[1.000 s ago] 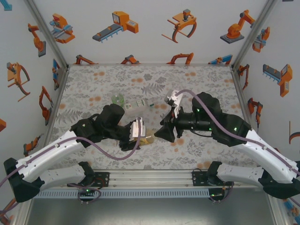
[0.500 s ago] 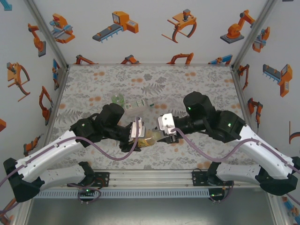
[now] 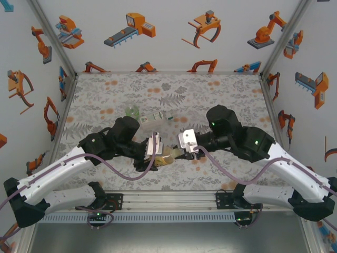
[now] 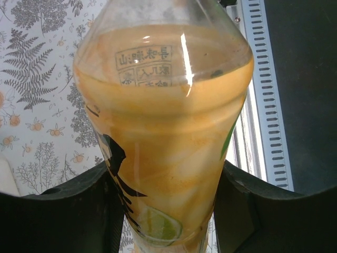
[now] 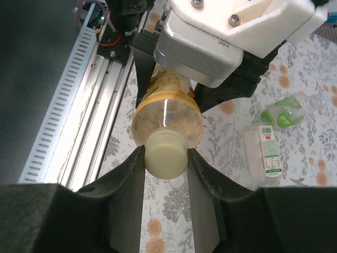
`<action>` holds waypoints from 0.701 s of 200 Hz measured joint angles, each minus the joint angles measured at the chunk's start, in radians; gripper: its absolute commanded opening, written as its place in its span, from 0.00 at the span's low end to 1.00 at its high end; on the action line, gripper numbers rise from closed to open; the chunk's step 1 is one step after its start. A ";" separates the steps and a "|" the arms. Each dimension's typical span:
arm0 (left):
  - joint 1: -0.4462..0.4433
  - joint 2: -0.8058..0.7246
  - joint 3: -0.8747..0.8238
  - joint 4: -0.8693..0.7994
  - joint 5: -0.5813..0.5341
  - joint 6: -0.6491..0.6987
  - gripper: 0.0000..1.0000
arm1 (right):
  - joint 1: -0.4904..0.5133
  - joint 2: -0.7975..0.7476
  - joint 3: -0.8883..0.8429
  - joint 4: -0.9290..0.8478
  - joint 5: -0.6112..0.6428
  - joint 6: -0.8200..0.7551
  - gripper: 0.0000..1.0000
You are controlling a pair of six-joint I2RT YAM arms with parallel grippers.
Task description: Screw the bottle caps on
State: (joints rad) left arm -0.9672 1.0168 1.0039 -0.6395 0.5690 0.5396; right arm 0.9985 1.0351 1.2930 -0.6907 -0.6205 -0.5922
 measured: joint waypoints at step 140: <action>0.001 -0.019 -0.013 -0.026 -0.218 -0.011 0.05 | 0.022 -0.072 -0.220 0.209 0.506 1.679 0.00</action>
State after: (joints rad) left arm -0.9665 0.9981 0.9905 -0.6655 0.3508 0.5285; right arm 1.0203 0.9630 1.0725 -0.4820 -0.1146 1.0870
